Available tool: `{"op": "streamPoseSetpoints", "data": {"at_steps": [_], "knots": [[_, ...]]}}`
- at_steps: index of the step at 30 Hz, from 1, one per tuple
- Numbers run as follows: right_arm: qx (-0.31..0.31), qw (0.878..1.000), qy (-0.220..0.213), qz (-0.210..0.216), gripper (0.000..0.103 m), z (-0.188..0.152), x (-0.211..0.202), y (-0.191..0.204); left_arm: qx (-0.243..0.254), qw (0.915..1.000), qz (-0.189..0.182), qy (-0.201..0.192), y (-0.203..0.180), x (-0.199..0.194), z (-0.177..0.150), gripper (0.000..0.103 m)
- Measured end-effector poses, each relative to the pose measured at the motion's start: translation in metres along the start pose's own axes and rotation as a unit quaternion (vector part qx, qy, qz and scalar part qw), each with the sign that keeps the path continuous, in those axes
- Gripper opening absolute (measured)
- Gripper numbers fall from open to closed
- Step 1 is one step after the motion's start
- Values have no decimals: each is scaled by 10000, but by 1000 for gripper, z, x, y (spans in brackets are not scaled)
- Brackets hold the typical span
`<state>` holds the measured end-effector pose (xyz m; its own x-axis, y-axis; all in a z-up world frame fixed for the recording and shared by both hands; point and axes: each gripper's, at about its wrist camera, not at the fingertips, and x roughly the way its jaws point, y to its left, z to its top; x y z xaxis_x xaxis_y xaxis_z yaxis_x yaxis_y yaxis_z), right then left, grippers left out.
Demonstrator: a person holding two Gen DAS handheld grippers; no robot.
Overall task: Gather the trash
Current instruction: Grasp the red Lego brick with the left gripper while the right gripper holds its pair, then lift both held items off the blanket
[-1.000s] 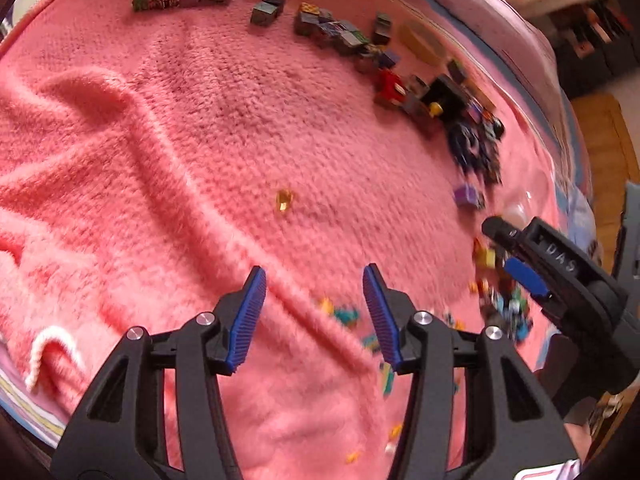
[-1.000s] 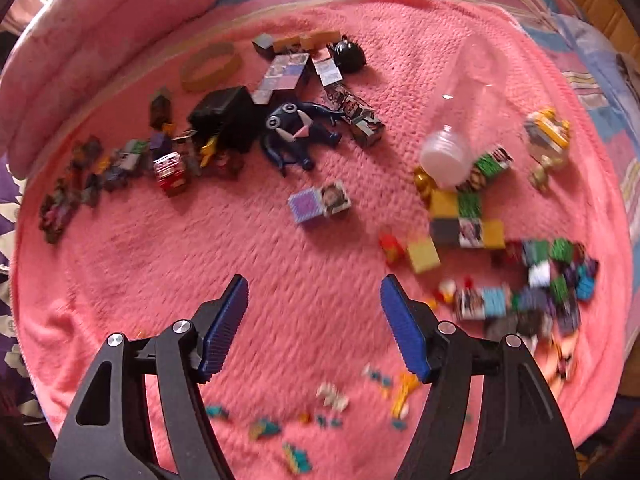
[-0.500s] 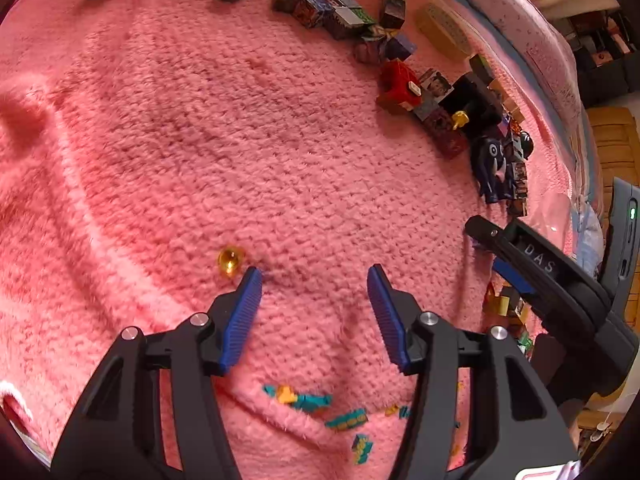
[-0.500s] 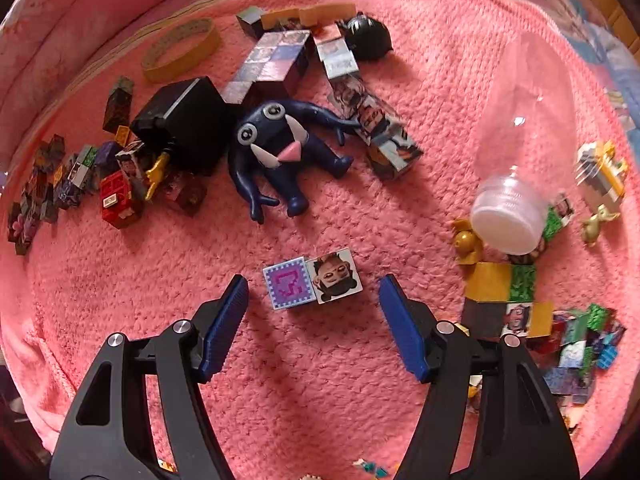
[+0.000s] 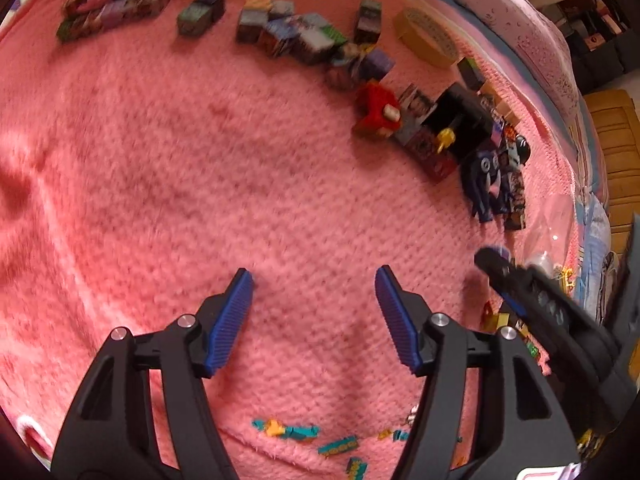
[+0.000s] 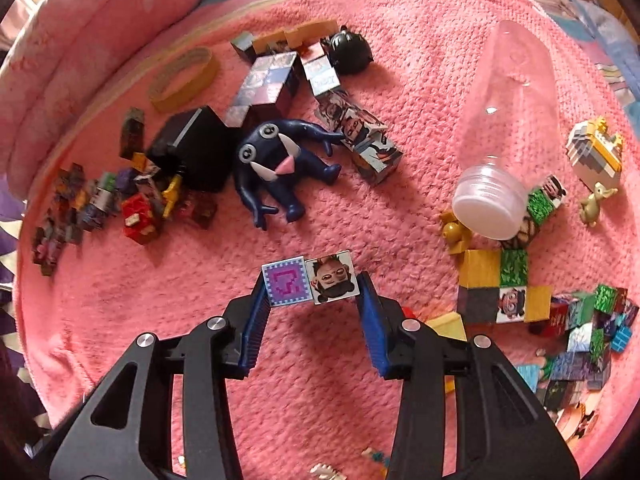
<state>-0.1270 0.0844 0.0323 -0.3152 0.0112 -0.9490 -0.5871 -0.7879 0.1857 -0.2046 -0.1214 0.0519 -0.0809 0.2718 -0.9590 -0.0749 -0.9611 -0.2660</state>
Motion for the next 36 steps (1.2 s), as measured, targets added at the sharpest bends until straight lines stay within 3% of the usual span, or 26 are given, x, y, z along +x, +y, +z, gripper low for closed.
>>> {"op": "streamPoseSetpoints", "data": {"at_steps": [9,13,22,26,31,36], "knots": [[335,9991,-127,216,42,13,-13,-12,572,9976,129,-370,-31,12,49,60],[457,9986,-111,256,42,24,-6,-12,716,9966,197,-347,-40,23,61,51],[609,9974,-91,361,42,32,2,-15,1045,9935,276,-361,-57,44,82,42],[669,9970,-74,379,42,36,6,-14,1114,9928,272,-340,-62,48,92,31],[615,9973,-39,391,42,35,5,-10,1066,9936,286,-258,-59,48,90,29],[604,9973,0,424,42,26,-1,-8,766,9969,102,-130,-40,33,67,29]]}}
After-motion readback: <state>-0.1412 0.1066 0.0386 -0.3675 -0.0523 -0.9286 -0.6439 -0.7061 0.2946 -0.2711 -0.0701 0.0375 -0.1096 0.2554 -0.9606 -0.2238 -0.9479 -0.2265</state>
